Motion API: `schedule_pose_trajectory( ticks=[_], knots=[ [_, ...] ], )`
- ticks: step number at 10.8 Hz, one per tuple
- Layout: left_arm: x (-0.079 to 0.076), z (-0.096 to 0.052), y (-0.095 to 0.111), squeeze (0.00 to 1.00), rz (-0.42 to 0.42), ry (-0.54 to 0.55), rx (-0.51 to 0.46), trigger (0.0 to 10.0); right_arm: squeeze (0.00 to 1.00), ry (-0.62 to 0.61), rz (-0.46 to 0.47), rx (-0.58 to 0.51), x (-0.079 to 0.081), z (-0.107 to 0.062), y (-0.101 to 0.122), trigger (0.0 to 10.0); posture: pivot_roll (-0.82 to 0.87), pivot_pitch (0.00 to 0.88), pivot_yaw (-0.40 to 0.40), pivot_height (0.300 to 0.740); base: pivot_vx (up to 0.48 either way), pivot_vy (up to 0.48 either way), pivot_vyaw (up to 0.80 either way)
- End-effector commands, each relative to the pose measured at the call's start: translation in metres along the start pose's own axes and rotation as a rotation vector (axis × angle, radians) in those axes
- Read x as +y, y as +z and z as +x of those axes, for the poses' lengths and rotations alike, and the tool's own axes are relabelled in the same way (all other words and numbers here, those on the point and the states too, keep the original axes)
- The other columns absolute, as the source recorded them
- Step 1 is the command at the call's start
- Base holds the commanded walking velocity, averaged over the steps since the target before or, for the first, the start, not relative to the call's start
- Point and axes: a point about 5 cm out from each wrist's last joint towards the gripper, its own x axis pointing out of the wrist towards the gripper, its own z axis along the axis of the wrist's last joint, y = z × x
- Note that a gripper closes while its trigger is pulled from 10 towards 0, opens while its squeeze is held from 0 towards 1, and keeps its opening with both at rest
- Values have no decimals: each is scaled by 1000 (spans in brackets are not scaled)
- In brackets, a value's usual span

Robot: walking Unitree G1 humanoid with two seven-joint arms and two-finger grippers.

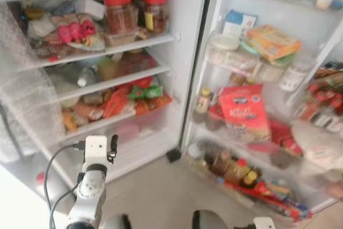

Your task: Restocking fridge

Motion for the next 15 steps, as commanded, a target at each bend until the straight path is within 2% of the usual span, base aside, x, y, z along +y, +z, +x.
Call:
schedule_pose_trajectory(
  ticks=[1, 2, 3, 4, 7, 9, 12, 15],
  knots=[
    [0, 3, -9, 0, -6, -10, 68, 10000, 0, -5, 11, -11, -1, 0, 2, 10000, -114, 6, -36, 616, 0, 0, 0],
    [10, 3, -38, 0, -93, 31, 273, 10000, 0, -7, 13, -12, -1, 0, 3, 10000, -112, 0, -38, 616, 0, 0, 0],
    [9, -1, -51, 0, -62, 10, 353, 10000, 0, -9, 15, -13, -1, 0, 3, 10000, -108, 0, -39, 616, 0, 0, 0],
    [-1, -10, -69, 0, 35, -75, 472, 10000, 0, -11, 19, -17, 0, 1, 4, 10000, -116, 0, -30, 616, 0, 0, 0],
    [5, -50, -113, 0, 93, -81, 688, 10000, 0, -21, 49, -28, 2, 1, 4, 10000, -140, 0, -18, 626, 0, 0, 0],
    [5, -59, -120, 0, 90, -79, 716, 10000, 0, -33, 53, -26, 1, 1, 3, 10000, -135, 0, -18, 671, 0, 0, 0],
    [13, -64, -124, 0, 96, -57, 732, 10000, 0, -24, 51, -23, 2, 1, 2, 10000, -125, 1, -19, 736, 0, 0, 0],
    [19, -67, -126, 0, 100, -50, 748, 10000, 0, -29, 41, -16, 2, 1, 2, 10000, -128, 0, -18, 740, 0, 0, 0]
  ],
)
